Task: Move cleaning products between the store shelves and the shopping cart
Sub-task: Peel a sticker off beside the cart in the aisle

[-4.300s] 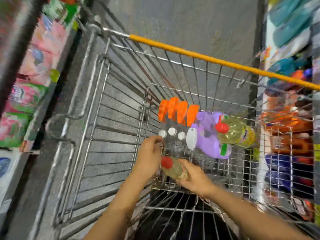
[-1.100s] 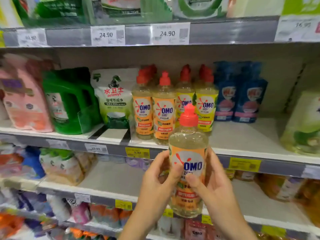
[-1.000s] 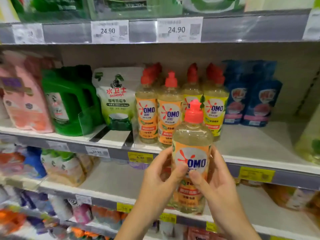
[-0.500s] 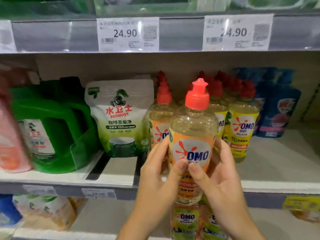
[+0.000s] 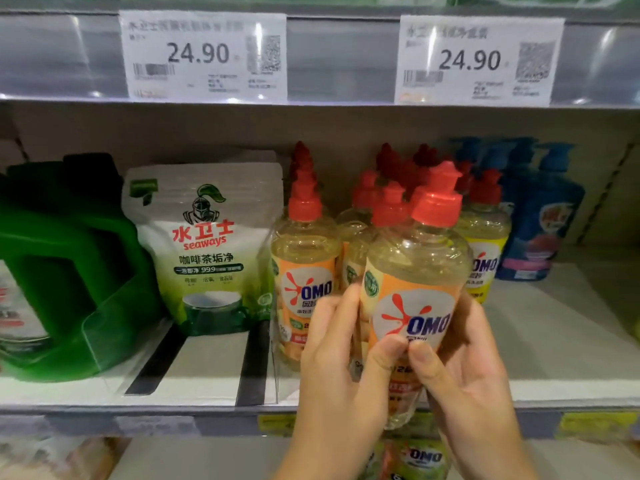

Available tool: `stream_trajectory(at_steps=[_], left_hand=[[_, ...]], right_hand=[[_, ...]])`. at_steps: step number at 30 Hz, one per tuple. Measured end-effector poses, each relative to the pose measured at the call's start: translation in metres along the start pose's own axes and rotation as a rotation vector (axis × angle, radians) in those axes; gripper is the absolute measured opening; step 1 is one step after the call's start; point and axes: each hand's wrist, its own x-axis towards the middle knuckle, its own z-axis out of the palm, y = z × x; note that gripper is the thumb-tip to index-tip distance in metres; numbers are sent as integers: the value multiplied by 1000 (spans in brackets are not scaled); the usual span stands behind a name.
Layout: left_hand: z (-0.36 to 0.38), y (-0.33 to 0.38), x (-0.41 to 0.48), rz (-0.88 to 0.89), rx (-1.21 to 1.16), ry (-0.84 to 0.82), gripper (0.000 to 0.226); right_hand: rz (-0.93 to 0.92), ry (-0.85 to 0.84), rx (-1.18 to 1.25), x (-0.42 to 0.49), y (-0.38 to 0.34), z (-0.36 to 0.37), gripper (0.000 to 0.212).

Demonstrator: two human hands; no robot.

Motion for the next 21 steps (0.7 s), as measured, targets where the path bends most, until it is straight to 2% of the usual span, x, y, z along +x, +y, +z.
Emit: stream_trajectory(at_steps=[4, 8, 13, 17, 20, 21], left_hand=[[7, -6, 0, 0, 47, 48, 30], [11, -12, 2, -12, 73, 110, 29], [16, -19, 5, -52, 98, 127, 38], [21, -26, 6, -75, 130, 114, 53], [25, -29, 4, -106, 150, 125, 38], [26, -30, 3, -110, 162, 131, 40]], right_hand=[[-2, -32, -1, 7, 6, -5, 80], [-16, -63, 9, 14, 9, -4, 65], [-20, -51, 20, 21, 18, -10, 77], [-10, -79, 10, 26, 27, -19, 62], [3, -93, -27, 28, 33, -21, 63], [7, -83, -36, 28, 35, -23, 66]])
